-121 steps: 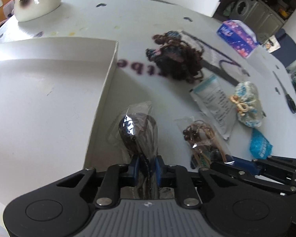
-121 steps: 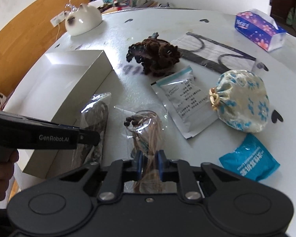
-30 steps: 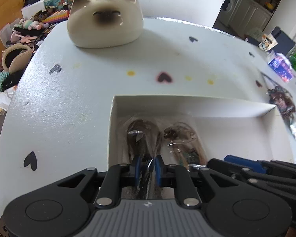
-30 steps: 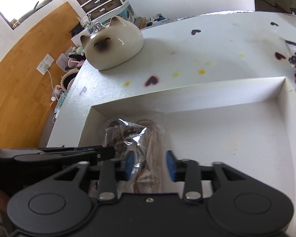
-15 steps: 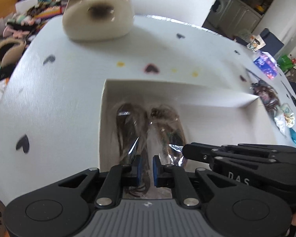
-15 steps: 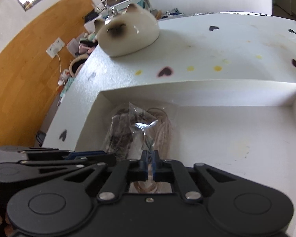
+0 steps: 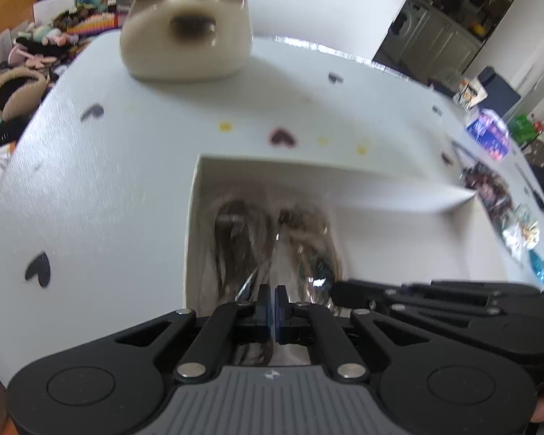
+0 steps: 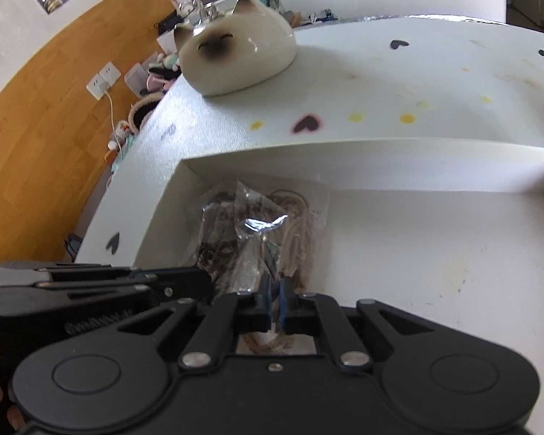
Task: Organize soft objects
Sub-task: 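Open both tools to release the bags in the tray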
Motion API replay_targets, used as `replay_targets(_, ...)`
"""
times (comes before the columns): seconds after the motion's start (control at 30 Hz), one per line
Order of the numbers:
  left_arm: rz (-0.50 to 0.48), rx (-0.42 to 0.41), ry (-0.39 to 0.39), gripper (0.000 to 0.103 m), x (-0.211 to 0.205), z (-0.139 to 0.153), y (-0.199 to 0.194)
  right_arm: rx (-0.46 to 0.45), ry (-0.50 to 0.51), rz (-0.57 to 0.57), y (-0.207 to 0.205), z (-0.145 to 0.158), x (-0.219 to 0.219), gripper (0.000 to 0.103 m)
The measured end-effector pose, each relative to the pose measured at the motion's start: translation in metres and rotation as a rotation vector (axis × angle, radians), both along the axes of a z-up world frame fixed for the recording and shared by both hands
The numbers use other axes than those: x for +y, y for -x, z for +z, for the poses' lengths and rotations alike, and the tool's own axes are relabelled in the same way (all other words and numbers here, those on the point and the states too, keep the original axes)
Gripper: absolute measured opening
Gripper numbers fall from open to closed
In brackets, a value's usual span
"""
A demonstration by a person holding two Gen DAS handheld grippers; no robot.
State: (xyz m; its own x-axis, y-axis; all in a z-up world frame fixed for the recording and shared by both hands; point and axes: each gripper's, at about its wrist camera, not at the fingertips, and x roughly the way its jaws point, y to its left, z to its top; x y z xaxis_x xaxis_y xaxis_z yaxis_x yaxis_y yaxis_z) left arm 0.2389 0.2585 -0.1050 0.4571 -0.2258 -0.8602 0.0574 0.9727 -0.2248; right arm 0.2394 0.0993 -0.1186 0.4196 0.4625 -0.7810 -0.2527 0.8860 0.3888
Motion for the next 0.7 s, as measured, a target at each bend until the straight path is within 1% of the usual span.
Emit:
replay_targets(0.1,0.014,-0.015,-0.027,0.004,-0.001,0.003,-0.004,-0.020,-0.002,-0.010,0.004,0.006,-0.003,0.005)
replay_targets(0.2,0.010,0.007,-0.038,0.004,-0.005,-0.004,-0.010,-0.038,-0.014,-0.015,0.008,0.013,-0.007,0.005)
replay_targets(0.23,0.005,0.016,-0.049,0.002,-0.007,-0.008,-0.011,-0.046,-0.014,-0.014,0.010,0.015,-0.008,0.005)
replay_targets(0.4,-0.011,0.013,-0.079,0.002,-0.013,-0.017,-0.012,-0.087,0.003,0.002,0.017,0.025,-0.009,0.005)
replay_targets(0.57,-0.003,-0.008,-0.068,0.003,-0.012,-0.005,-0.006,-0.096,0.008,0.002,0.021,0.028,-0.014,0.005)
replay_targets(0.63,0.009,-0.021,-0.048,0.018,-0.009,0.004,-0.002,-0.103,0.011,0.002,0.023,0.030,-0.015,0.006)
replay_targets(0.7,0.018,-0.043,-0.033,0.026,-0.008,0.014,0.004,-0.114,0.017,0.007,0.026,0.033,-0.015,0.009)
